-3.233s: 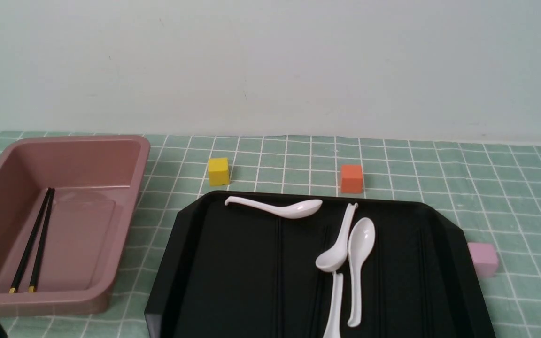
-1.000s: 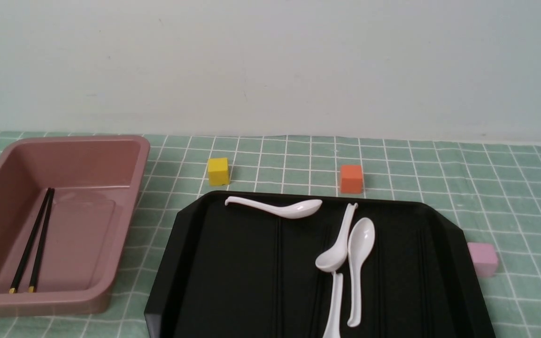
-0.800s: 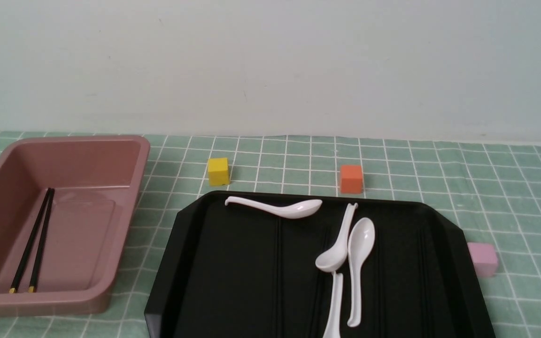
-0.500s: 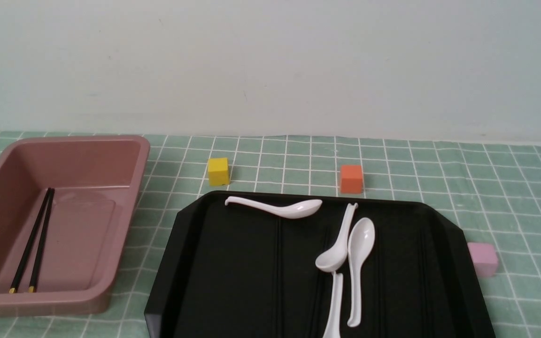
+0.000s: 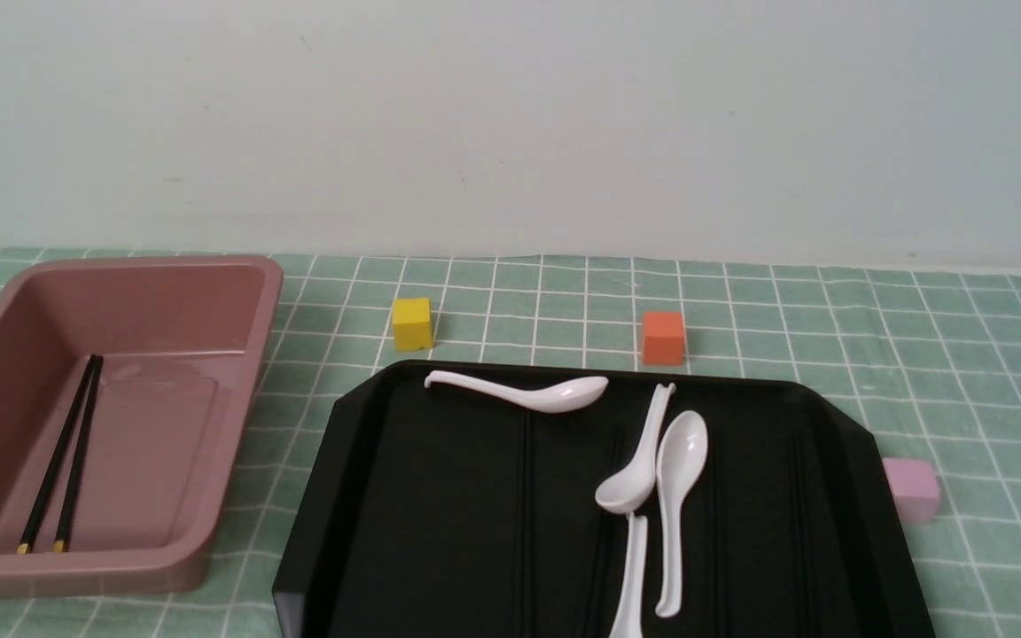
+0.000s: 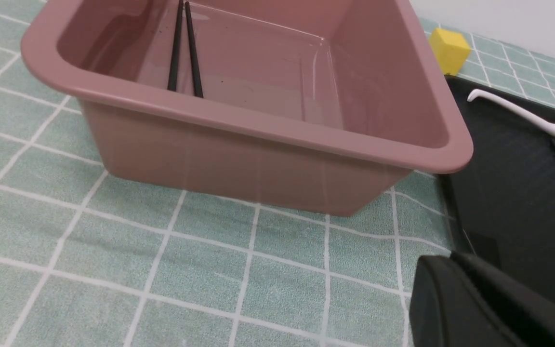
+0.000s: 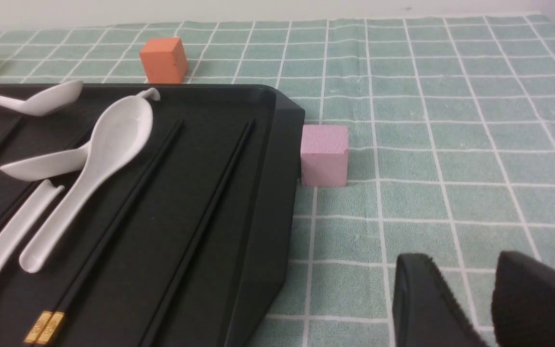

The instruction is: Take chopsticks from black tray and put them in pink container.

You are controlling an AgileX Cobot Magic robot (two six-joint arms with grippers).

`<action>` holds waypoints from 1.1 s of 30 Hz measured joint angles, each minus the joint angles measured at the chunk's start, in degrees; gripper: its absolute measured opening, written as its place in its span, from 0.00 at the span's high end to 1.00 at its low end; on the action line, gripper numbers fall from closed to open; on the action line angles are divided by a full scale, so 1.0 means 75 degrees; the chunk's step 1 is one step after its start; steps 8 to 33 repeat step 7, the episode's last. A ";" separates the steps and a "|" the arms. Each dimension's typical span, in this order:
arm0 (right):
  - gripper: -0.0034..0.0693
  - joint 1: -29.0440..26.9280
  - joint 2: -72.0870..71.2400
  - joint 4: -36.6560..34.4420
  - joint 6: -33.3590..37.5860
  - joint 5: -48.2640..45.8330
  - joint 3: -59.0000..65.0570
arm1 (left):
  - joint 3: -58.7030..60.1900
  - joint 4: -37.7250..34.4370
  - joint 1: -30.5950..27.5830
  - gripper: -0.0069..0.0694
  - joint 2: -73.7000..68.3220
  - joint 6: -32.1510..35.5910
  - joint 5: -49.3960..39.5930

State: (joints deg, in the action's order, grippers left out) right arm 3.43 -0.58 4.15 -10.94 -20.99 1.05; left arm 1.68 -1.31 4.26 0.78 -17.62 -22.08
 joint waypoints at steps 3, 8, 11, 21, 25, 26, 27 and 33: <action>0.62 0.0000 0.0000 0.0000 0.0000 0.0000 0.0000 | 0.0000 0.0000 0.0000 0.87 0.0000 0.0000 0.0000; 0.62 0.0000 0.0000 0.0000 0.0000 0.0000 0.0000 | 0.0000 0.0000 0.0000 0.87 0.0000 0.0000 0.0000; 0.62 0.0000 0.0000 0.0000 0.0000 0.0000 0.0000 | 0.0000 0.0000 0.0000 0.87 0.0000 0.0000 0.0000; 0.62 0.0000 0.0000 0.0000 0.0000 0.0000 0.0000 | 0.0000 0.0000 0.0000 0.87 0.0000 0.0000 0.0000; 0.62 0.0000 0.0000 0.0000 0.0000 0.0000 0.0000 | 0.0000 0.0000 0.0000 0.87 0.0000 0.0000 0.0000; 0.62 0.0000 0.0000 0.0000 0.0000 0.0000 0.0000 | 0.0000 0.0000 0.0000 0.87 0.0000 0.0000 0.0000; 0.62 0.0000 0.0000 0.0000 0.0000 0.0000 0.0000 | 0.0000 0.0000 0.0000 0.87 0.0000 0.0000 0.0000; 0.62 0.0000 0.0000 0.0000 0.0000 0.0000 0.0000 | 0.0000 0.0000 0.0000 0.87 0.0000 0.0000 0.0000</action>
